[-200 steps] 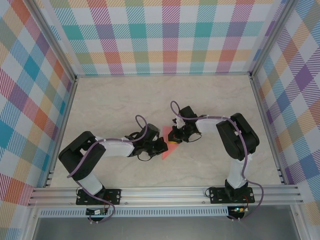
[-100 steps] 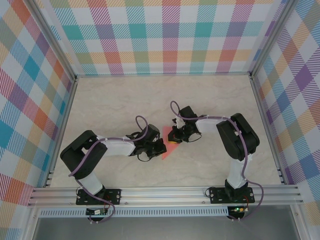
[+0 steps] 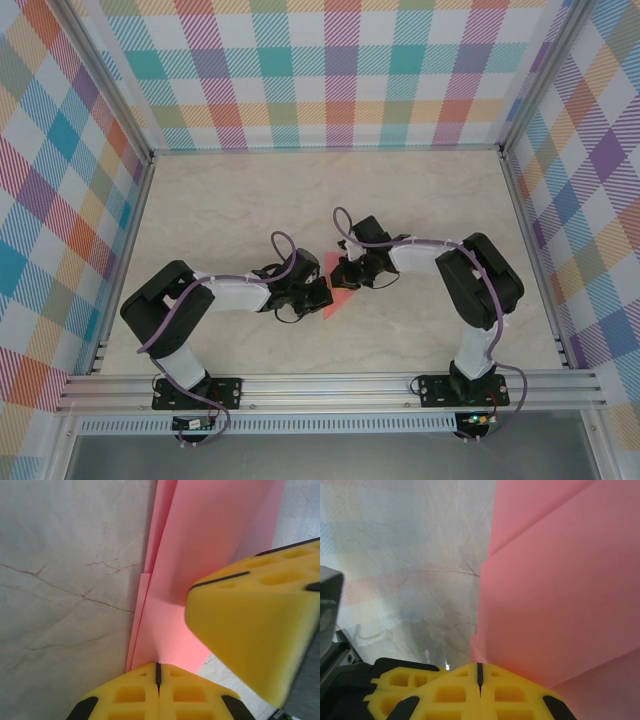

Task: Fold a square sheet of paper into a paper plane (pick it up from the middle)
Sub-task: Fourth fold the wing at the center of the table.

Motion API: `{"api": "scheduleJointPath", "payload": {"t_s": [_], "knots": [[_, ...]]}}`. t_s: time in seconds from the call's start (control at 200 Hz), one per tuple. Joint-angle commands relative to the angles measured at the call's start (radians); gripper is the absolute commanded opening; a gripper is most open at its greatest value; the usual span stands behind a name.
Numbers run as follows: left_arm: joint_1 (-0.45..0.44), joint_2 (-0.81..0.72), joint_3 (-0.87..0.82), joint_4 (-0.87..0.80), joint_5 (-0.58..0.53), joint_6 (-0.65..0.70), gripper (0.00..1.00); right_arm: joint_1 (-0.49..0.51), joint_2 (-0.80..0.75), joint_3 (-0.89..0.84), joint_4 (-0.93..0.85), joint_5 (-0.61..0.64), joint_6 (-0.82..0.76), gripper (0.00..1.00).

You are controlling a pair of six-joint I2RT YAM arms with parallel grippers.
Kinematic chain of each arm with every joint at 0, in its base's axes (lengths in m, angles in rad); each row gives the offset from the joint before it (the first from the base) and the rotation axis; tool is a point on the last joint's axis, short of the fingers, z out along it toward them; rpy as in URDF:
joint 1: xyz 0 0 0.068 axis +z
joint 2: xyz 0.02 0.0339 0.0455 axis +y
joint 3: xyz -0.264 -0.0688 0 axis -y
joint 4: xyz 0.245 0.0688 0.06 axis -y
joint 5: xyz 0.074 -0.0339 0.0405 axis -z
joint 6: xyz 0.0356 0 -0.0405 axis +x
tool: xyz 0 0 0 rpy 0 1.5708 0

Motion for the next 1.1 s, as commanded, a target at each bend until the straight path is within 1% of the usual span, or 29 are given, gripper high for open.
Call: {"api": "scheduleJointPath", "payload": {"t_s": [0.0,0.12,0.215,0.435,0.6,0.685,0.78,0.91,1.0,1.095], "knots": [[0.009,0.003,-0.019,-0.063,-0.016,0.015,0.0,0.004,0.042,-0.005,-0.023,0.03,-0.023,0.0],[0.008,0.002,-0.021,-0.085,-0.017,0.007,0.0,-0.004,0.08,0.008,-0.038,0.061,-0.051,0.0],[0.008,0.005,-0.022,-0.11,-0.016,-0.001,0.0,-0.035,0.098,0.028,-0.039,0.07,-0.081,0.0],[0.008,0.01,-0.039,-0.14,-0.007,0.0,0.0,-0.183,0.156,0.16,-0.07,0.035,-0.132,0.0],[0.008,0.005,-0.033,-0.143,-0.004,0.012,0.0,-0.255,0.216,0.288,-0.121,0.035,-0.143,0.0],[0.008,0.006,-0.026,-0.141,0.002,0.02,0.0,-0.276,0.215,0.333,-0.15,0.048,-0.147,0.0],[0.008,0.005,-0.011,-0.143,0.006,0.033,0.0,-0.276,0.16,0.332,-0.161,0.035,-0.147,0.0],[0.008,0.006,0.021,-0.155,0.001,0.047,0.0,-0.257,0.036,0.239,-0.132,0.011,-0.119,0.0],[0.008,0.013,0.036,-0.152,0.001,0.052,0.0,-0.221,-0.042,0.147,-0.094,-0.001,-0.089,0.0],[0.008,0.017,0.041,-0.14,0.001,0.053,0.0,-0.166,-0.056,0.092,-0.08,-0.02,-0.048,0.0]]}}
